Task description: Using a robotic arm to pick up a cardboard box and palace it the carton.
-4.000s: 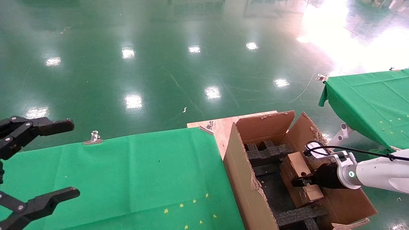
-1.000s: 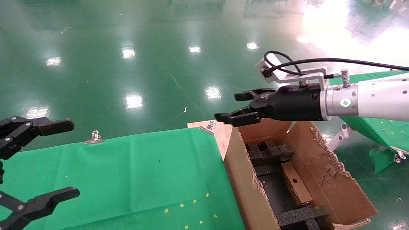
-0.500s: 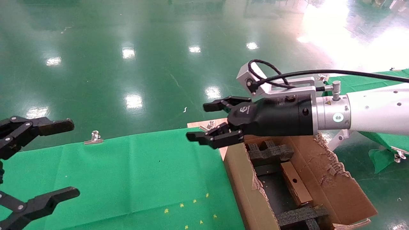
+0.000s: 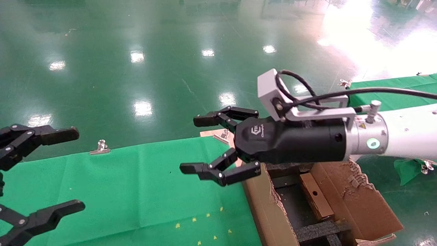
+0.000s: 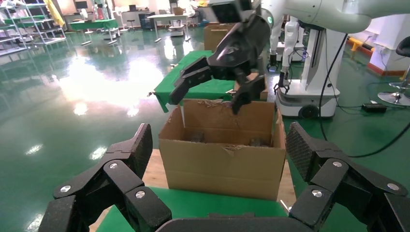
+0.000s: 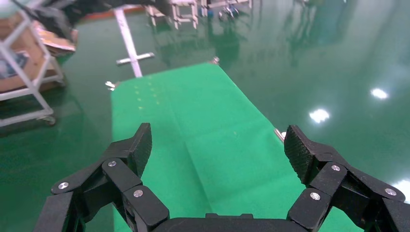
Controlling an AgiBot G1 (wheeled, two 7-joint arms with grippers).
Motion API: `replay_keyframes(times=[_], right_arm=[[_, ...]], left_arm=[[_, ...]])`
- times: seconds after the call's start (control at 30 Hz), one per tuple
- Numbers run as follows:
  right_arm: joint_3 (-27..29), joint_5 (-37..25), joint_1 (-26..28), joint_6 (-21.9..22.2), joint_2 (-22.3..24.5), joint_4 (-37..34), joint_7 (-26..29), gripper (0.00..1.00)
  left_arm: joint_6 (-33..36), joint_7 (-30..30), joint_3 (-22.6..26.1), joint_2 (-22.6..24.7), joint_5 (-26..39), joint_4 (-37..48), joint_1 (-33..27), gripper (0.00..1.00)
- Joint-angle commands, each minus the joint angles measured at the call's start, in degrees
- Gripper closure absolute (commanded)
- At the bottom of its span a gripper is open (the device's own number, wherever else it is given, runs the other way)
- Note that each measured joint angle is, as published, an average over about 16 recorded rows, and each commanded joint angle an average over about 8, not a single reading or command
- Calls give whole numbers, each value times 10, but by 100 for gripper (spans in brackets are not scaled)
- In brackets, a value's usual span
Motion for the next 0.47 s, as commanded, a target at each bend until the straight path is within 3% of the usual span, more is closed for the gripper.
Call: replay_keyframes(times=[0.03,0.47], right_arm=[[28,3,-18,-14,-3,4,-11,0],[185,22,-121,-97,-22,24,-70,0]], left_arm=[[0,0,0,0,0,0,0,0],[0,0,0,0,0,0,0,0]])
